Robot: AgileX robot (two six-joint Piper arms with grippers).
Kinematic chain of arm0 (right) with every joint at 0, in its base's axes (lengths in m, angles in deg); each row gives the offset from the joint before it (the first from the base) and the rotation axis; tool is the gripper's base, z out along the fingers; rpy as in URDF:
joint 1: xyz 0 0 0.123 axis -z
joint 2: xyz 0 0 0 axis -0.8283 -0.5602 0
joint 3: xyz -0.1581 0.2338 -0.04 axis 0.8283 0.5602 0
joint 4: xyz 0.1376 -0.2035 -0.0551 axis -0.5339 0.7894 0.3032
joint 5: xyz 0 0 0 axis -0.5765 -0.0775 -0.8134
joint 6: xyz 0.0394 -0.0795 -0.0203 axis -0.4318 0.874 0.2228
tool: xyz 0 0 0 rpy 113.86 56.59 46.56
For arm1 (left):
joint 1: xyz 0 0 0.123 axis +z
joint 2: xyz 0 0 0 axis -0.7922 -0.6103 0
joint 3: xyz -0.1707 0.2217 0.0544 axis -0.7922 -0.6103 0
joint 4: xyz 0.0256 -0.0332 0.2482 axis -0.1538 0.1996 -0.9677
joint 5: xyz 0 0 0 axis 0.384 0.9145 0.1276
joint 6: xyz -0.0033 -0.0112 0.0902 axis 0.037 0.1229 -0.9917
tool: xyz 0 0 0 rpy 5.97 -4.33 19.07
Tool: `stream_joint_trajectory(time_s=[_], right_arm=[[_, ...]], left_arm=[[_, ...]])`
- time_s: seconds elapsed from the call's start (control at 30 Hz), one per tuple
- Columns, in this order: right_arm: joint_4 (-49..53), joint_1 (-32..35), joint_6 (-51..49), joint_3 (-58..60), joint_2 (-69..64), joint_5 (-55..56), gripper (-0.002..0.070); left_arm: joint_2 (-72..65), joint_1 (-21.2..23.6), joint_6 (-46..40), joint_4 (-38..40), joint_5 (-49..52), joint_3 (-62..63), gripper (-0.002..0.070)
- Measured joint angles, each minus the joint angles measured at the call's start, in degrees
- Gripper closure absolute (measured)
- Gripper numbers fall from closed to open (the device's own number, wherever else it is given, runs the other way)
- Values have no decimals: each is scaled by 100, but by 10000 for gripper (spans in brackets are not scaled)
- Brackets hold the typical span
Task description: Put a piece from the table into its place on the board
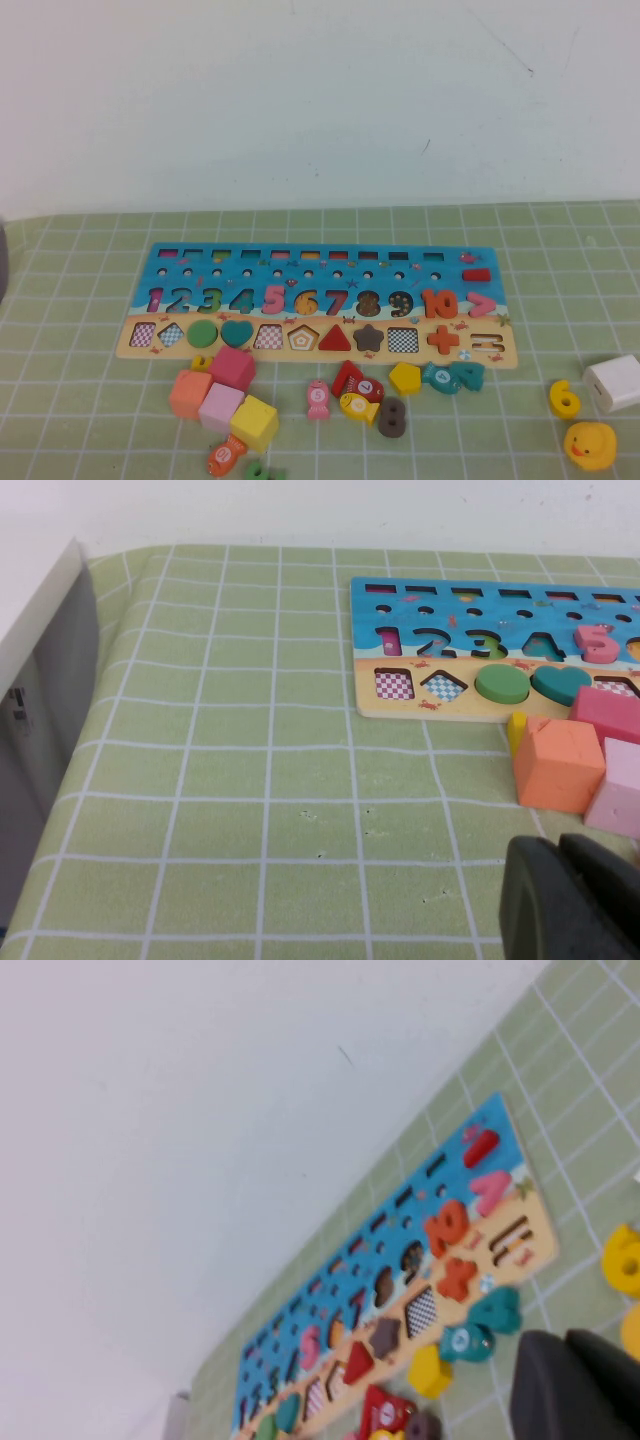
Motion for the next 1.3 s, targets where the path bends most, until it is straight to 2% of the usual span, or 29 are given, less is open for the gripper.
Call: stream_joint_trajectory(time_s=[0.33,0.43,0.6,0.83,0.97,1.1,1.2,1.3], right_arm=[[-259,0,1161,0,0,803,678],[-259,0,1775,-156,0,665,678],[47,0,2879,-1016,-472,-71,678],[1633,0,3593,-2731,-2521,-1615,678],[2476,0,3776,-4125,-4110,-2947,678],[2670,-14,4034,-5166,-5359,-4021,678],[2806,-242,3965,-5820,-6092,-4524,678],[3256,-744,3631,-6399,-6737,-4935,678]], left_arm=[[0,0,0,0,0,0,676],[0,0,0,0,0,0,676],[0,0,0,0,0,0,676],[0,0,0,0,0,0,676],[0,0,0,0,0,0,676],[0,0,0,0,0,0,676],[0,0,0,0,0,0,676],[0,0,0,0,0,0,676]])
